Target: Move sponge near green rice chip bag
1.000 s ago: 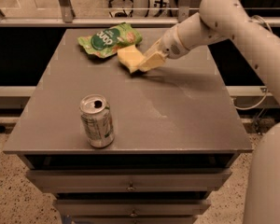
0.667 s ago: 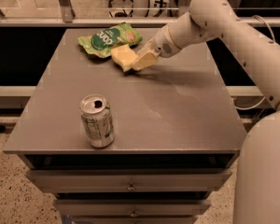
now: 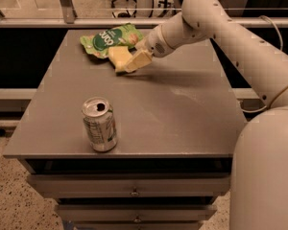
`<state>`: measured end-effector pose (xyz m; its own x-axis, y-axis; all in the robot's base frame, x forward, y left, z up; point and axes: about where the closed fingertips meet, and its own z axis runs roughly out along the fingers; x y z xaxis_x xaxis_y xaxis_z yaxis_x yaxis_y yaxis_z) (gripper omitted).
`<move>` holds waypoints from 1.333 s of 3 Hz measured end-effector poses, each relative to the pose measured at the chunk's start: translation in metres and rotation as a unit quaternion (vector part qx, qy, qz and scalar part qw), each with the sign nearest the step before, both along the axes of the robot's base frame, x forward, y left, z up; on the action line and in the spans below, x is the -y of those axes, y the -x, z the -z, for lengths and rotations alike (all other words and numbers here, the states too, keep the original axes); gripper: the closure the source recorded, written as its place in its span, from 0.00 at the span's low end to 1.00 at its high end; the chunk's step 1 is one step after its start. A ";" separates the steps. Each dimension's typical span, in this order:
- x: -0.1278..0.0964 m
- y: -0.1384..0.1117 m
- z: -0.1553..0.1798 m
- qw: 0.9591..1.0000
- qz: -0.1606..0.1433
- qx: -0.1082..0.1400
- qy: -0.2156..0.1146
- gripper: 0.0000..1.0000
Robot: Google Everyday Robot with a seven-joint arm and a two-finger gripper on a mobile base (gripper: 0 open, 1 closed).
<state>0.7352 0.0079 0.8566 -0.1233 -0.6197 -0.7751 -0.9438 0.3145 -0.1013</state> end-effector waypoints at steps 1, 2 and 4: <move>0.000 -0.001 -0.001 1.000 0.003 0.002 -0.001 0.00; 0.024 0.002 -0.009 1.000 0.017 0.010 0.002 0.00; 0.147 0.029 -0.062 0.994 0.076 0.047 -0.066 0.00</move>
Offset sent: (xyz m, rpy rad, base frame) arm -0.0079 -0.0723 0.0285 -0.0115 -0.0530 -0.0938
